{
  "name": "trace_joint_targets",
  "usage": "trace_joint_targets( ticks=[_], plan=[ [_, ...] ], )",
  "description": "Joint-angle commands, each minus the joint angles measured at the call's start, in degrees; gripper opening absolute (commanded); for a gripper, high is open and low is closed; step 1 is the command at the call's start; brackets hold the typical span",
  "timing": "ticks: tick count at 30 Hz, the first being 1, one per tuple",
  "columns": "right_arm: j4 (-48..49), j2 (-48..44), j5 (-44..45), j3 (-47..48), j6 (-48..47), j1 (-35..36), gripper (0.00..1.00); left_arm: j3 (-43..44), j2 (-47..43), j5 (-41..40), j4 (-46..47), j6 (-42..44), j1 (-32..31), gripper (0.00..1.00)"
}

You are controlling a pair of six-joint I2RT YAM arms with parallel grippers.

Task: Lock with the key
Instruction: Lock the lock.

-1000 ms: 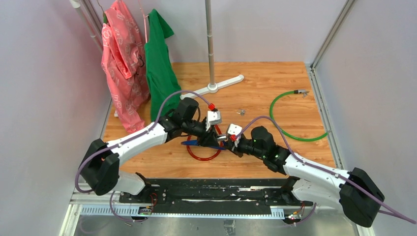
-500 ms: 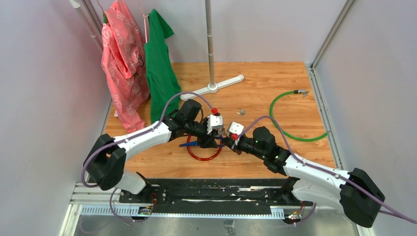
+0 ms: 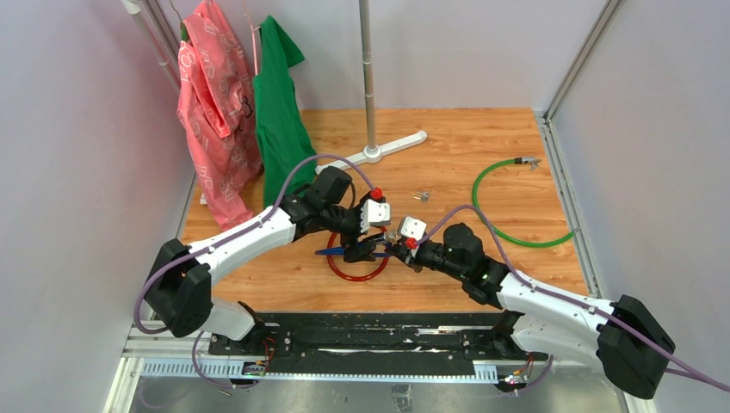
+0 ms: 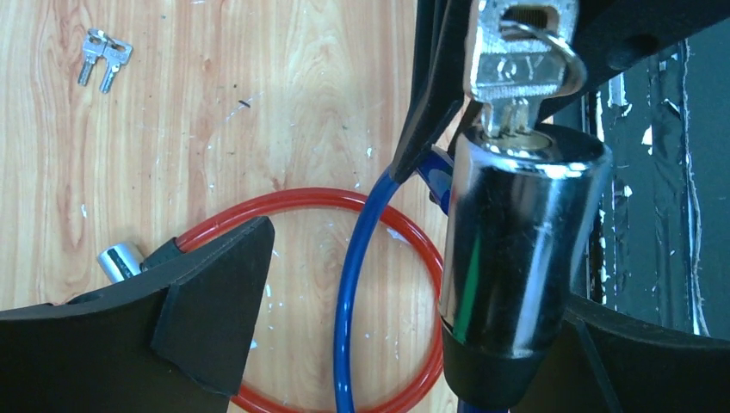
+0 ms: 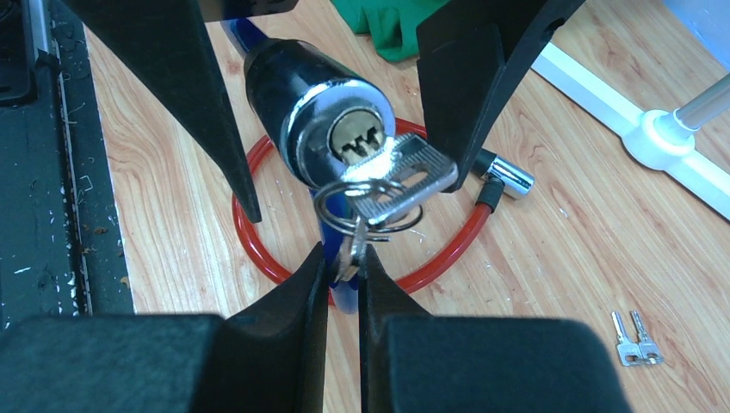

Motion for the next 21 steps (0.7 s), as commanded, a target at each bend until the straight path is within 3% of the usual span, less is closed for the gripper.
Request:
trace_joint_targets(
  ticks=[1,15,21],
  plan=[
    [2.39,0.71,-0.09,-0.29,-0.41,0.39,0.00,1.89,-1.24,-1.16,-4.68,2.84,0.41,1.00],
    [2.52,3.09,0.54,-0.38,1.02,-1.06,0.00,7.39,-3.53,-0.62,-12.25,4.72,0.41,1.00],
    [1.46,4.15,2.22,0.70,3.05,-1.32,0.00,7.96,-4.46,-5.07,-9.85,2.69,0.41,1.00]
  ],
)
